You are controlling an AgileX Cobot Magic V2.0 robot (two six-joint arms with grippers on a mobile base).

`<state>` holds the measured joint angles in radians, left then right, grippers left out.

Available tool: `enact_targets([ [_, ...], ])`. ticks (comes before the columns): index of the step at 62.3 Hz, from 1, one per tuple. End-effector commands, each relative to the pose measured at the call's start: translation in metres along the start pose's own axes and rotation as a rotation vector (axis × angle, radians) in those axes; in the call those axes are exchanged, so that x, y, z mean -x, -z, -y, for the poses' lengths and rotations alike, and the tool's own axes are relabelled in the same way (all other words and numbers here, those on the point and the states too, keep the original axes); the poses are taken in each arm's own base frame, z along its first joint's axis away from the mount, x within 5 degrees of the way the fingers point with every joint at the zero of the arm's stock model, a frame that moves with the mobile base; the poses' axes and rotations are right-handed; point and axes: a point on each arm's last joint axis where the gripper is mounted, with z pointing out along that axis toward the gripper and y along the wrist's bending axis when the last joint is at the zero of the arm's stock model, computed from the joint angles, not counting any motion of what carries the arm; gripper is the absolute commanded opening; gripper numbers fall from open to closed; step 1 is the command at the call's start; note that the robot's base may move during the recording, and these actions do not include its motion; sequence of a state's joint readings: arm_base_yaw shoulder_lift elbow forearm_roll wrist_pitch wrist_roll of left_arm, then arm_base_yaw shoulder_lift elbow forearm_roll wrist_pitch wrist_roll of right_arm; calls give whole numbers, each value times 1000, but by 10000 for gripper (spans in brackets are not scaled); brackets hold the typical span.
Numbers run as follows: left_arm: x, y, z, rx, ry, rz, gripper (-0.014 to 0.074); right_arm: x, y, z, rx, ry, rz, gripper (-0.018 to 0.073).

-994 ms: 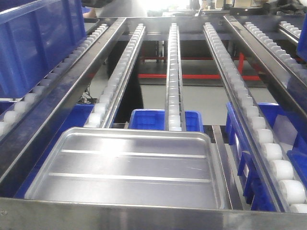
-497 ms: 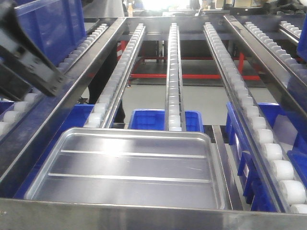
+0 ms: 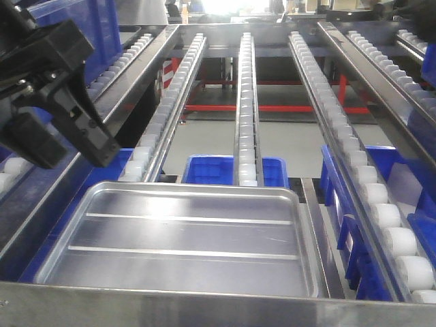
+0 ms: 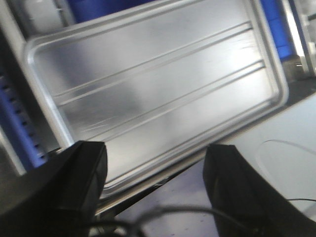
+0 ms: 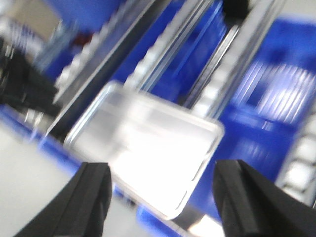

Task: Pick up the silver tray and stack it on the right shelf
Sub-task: 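Lower both grippers toward the short edges of the silver tray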

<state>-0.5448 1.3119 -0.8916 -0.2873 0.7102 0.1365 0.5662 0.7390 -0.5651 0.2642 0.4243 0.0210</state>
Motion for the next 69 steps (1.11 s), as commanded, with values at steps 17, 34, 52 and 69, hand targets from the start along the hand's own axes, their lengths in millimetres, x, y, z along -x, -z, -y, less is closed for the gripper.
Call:
enact_targets([
  [17,18,6,-9,144,129,14,337,43,-86,-1,-79,-128,-328,540],
  [34,18,-27,-16,163,199,-76,337,44,-115,28,-382,-225,-421,540],
  [52,17,-50,-21,179,199,-122,337,36,-149,19,-370,-210,-451,540],
  [69,20,-66,-23,184,208,-130,337,16,-178,27,-396,-212,-536,540],
])
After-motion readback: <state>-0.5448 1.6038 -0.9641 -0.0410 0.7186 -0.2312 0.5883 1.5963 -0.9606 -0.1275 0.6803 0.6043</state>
